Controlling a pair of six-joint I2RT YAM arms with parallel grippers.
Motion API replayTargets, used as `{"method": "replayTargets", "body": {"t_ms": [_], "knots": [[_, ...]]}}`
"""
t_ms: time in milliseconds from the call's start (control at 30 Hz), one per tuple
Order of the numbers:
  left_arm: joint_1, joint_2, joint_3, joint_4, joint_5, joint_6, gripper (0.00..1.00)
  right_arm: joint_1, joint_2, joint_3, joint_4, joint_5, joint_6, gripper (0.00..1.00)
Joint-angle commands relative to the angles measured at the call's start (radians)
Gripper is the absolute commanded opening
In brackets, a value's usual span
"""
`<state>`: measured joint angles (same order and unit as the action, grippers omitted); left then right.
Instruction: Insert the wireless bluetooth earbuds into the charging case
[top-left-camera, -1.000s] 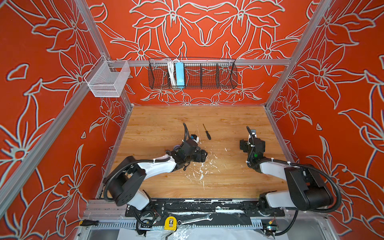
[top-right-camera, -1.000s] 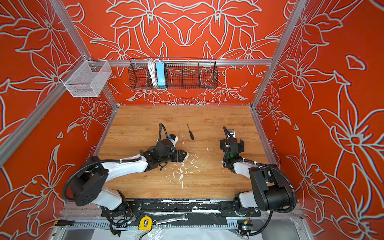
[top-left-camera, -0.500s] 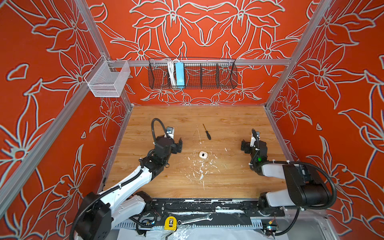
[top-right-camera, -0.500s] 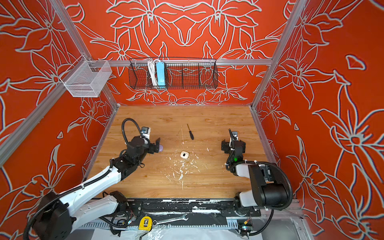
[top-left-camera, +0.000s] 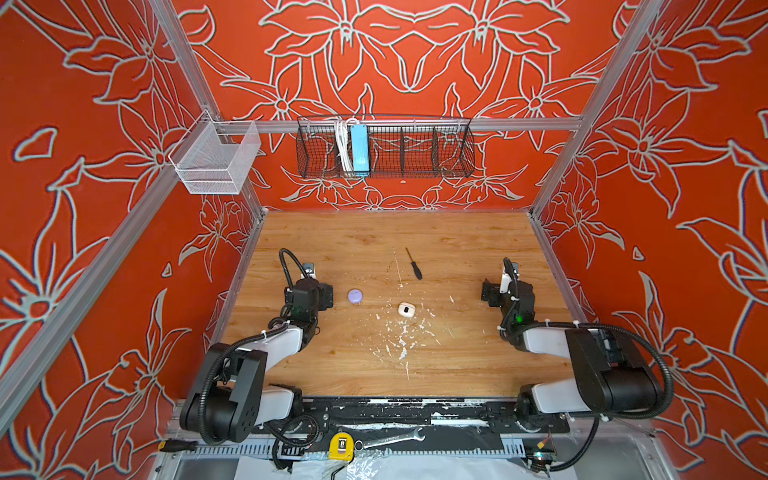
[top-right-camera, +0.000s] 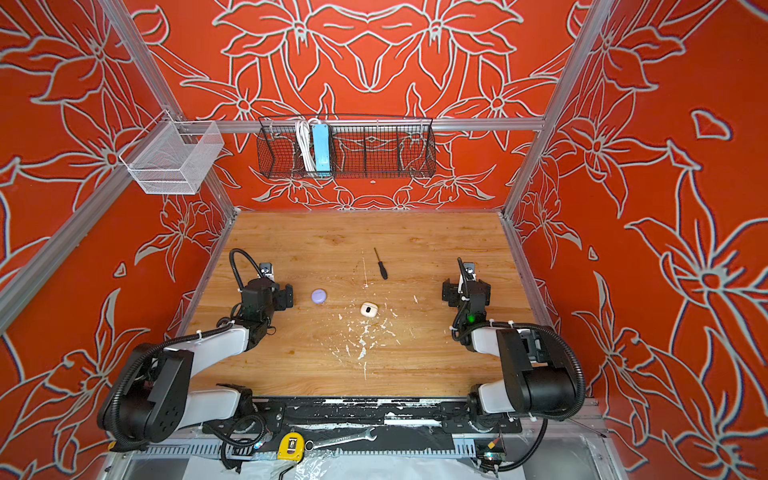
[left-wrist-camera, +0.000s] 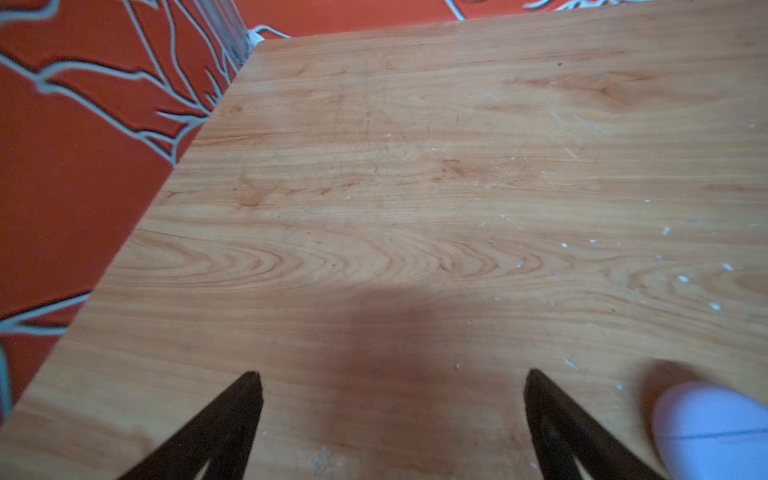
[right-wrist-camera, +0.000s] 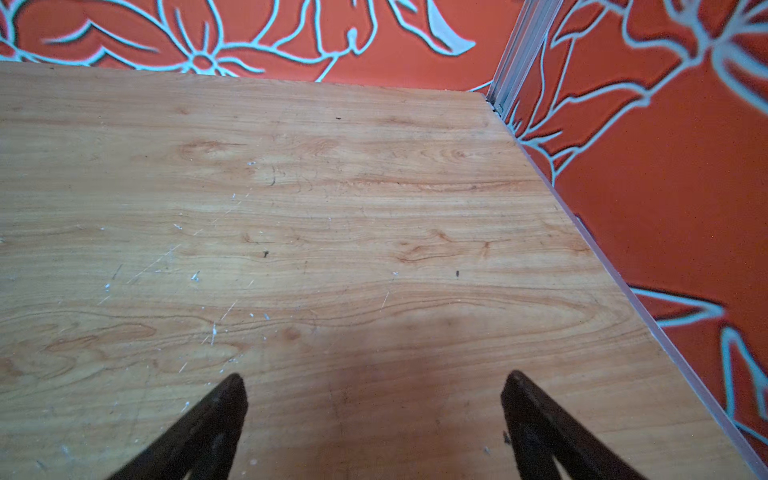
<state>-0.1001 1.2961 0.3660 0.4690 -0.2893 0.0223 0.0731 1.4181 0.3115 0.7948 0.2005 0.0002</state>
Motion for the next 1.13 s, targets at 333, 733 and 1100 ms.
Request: {"method": "replayTargets", "body": {"t_ms": [333, 733, 1100], "knots": [[0.121, 0.056, 0.025, 0.066, 0.265, -0.03, 0.97, -0.002, -0.005, 0.008, 0.011, -0.005, -0.003, 0.98], [0.121, 0.056, 0.025, 0.066, 0.266, -0.028, 0.97, -0.002, -0.006, 0.008, 0.012, -0.006, -0.003, 0.98], [0.12, 0.052, 0.022, 0.069, 0.266, -0.029, 0.97, -0.002, -0.006, 0.008, 0.012, -0.005, -0.003, 0.98]]}}
